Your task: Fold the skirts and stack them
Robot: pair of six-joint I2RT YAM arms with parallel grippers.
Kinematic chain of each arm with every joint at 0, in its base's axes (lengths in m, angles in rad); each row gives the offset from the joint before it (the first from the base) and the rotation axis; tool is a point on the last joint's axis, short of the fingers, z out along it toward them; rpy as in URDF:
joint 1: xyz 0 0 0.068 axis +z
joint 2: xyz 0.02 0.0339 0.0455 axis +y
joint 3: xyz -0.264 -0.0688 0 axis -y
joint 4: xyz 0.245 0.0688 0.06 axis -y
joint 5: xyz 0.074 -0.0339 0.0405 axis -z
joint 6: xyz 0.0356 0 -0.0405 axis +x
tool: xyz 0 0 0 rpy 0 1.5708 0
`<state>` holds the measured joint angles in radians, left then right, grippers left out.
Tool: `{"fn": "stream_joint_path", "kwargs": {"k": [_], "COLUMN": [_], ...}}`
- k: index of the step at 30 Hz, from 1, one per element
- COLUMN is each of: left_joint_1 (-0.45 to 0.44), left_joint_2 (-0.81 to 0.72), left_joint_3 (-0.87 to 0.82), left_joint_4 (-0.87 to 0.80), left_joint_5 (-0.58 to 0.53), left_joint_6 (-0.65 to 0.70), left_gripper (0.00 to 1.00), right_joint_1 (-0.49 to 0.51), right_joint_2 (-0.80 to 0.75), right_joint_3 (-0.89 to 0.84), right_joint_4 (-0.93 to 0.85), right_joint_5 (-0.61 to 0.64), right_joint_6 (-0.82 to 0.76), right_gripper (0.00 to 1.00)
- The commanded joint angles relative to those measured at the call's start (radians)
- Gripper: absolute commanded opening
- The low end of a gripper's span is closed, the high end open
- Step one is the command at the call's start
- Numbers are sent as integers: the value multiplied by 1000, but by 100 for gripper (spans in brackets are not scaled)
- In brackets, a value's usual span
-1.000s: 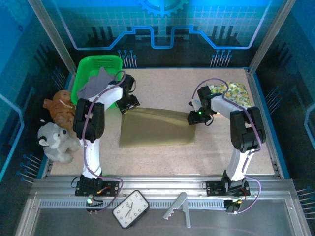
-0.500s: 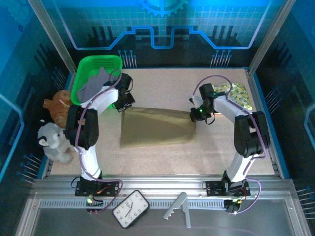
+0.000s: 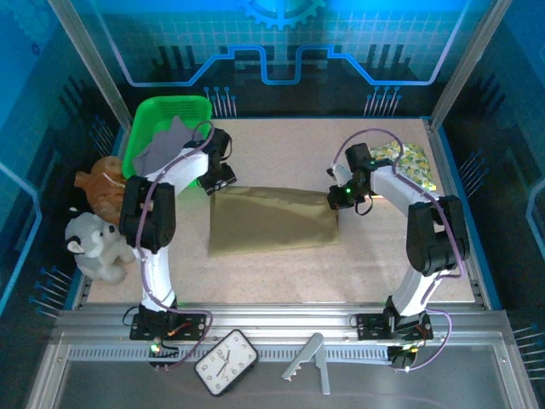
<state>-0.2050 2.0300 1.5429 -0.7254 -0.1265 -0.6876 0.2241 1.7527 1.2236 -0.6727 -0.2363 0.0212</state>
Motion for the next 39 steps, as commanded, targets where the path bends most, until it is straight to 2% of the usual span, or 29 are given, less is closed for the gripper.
{"fn": "stream_joint_path", "kwargs": {"k": [1,5,10,15,25,33,39], "left_joint_1": [12,28,32,33,38,17,-8], "left_joint_2": [41,52,55,56,71,-31,-28], "left_joint_3": [41,37,25,-5,-3,-56,-67], "left_joint_4": [-45,-37,-24,20,32,44,62], "left_joint_5": [-18,-52,-79,-32,6,34,75], "left_joint_6": [37,31,49,48,29,19,38], "left_gripper": [51,56,56,51,50,52,53], "right_joint_1": [10,13,17,19,15,-69,-99], "right_joint_2": [8,8,11,12,3,-20,14], "right_joint_3": [17,10,6,9,3,-21,-3], "right_joint_4": [-13,-11,-15,-14,-6,-30,-43], "right_joint_5": [-11,-14,-13,-12,23,59,65], "right_joint_6": [-9,-6,-3,-1,14,-20,-35], "right_gripper": [0,0,0,0,0,0,0]}}
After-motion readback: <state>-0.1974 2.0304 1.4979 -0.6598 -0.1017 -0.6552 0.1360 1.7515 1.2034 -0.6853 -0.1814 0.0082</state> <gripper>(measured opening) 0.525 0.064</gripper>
